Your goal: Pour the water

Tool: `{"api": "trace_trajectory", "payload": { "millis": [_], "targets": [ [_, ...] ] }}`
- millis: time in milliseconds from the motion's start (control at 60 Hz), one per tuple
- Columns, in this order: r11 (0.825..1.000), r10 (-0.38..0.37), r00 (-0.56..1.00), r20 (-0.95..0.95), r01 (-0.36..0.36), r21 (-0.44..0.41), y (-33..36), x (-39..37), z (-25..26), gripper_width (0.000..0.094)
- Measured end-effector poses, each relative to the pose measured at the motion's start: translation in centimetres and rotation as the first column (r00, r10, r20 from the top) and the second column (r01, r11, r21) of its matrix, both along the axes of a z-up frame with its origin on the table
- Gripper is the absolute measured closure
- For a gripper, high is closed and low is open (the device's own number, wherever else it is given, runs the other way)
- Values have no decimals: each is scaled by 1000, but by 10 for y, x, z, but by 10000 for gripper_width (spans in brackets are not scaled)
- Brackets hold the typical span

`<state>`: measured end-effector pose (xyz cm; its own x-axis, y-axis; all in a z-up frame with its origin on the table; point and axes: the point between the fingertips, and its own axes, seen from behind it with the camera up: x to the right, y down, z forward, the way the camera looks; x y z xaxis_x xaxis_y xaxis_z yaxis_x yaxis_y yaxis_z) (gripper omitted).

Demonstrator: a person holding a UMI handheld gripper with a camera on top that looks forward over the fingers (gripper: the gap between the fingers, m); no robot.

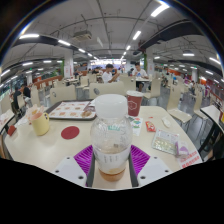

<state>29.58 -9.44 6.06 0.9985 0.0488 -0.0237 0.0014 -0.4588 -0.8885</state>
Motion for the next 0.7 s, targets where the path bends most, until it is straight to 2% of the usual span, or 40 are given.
{"api": "trace_trajectory", "payload": {
  "millis": [150,400,567,700],
  "targets": [
    [1000,4,1000,9,-4,15,1,-1,1,495],
    [999,-42,999,13,42,-5,8,1,5,497],
    [999,-50,990,131,47,27,24,-7,40,497],
    [997,-61,950,307,46,57,48,-19,81,496]
  ]
}}
